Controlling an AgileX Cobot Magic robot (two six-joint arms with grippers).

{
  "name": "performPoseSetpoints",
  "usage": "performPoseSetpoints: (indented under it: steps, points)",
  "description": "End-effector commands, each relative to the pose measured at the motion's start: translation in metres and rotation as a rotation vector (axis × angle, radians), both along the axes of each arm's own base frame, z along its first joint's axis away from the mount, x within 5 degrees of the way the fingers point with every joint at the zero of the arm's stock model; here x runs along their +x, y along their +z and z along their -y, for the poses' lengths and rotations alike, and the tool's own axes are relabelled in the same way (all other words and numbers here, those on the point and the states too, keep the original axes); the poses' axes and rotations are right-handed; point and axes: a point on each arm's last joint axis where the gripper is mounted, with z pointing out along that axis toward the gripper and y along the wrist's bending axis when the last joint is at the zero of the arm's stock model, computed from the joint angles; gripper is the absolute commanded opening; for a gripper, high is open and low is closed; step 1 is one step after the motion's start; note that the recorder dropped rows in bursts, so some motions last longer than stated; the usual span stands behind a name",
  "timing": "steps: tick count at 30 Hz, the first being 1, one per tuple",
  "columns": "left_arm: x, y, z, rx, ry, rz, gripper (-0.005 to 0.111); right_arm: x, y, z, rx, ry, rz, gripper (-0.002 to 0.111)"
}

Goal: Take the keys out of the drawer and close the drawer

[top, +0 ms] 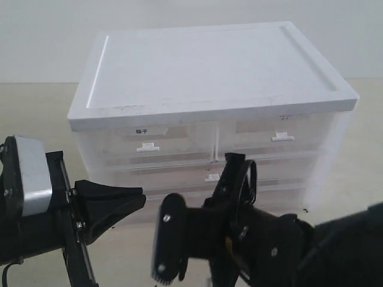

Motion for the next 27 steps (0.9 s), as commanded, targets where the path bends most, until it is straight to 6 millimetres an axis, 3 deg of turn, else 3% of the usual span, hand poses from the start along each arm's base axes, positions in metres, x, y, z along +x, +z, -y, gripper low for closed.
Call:
performPoseSetpoints:
  steps: [1, 3, 10, 14, 18, 20, 24, 27]
  points:
    - [-0.004, 0.005, 0.004, -0.055, -0.054, -0.003, 0.004, -0.039, 0.032, -0.016, 0.098, 0.094, 0.079, 0.000]
    - [-0.006, 0.007, 0.006, -0.080, -0.078, -0.014, 0.004, -0.040, 0.054, -0.008, 0.140, 0.042, 0.184, 0.000]
    - [-0.015, 0.018, 0.002, -0.108, -0.080, 0.029, 0.004, -0.044, 0.124, 0.026, 0.394, -0.005, 0.282, 0.000]
    - [-0.021, 0.027, -0.004, -0.149, -0.032, 0.061, 0.004, -0.044, 0.161, 0.060, 0.545, -0.089, 0.354, 0.000]
    - [-0.026, 0.045, -0.013, -0.225, 0.039, 0.135, 0.004, -0.028, 0.188, 0.105, 0.699, -0.268, 0.424, 0.000]
    - [-0.025, 0.055, -0.020, -0.267, 0.132, 0.151, 0.004, -0.018, 0.200, 0.130, 0.815, -0.413, 0.463, 0.000]
    - [-0.011, 0.072, -0.049, -0.419, 0.510, 0.056, 0.004, 0.003, 0.213, 0.166, 0.938, -0.619, 0.466, 0.000]
    - [0.000, 0.081, -0.064, -0.342, 0.743, -0.028, 0.004, 0.026, 0.210, 0.189, 1.021, -0.770, 0.367, 0.000]
